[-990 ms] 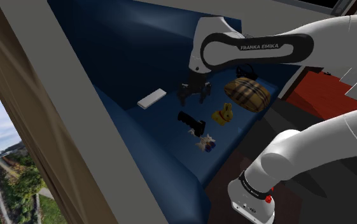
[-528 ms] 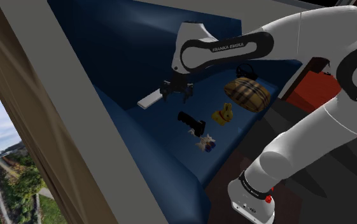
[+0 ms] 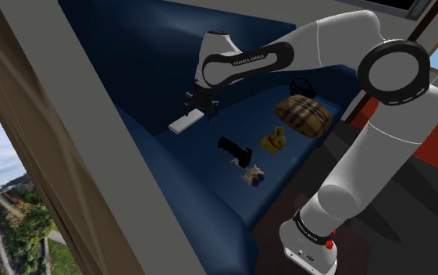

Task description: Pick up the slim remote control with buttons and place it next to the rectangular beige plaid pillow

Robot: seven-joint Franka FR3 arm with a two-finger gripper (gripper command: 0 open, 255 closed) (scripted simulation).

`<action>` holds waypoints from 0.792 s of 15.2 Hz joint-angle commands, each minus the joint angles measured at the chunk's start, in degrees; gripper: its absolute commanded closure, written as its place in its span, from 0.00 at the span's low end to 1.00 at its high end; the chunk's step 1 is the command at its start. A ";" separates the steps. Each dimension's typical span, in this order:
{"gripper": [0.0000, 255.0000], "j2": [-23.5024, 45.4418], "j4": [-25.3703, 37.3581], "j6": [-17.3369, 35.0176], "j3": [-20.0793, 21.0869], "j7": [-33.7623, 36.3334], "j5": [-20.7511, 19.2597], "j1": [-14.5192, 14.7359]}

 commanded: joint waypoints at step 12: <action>0.00 14.77 10.61 7.20 -3.56 13.05 -5.16 1.00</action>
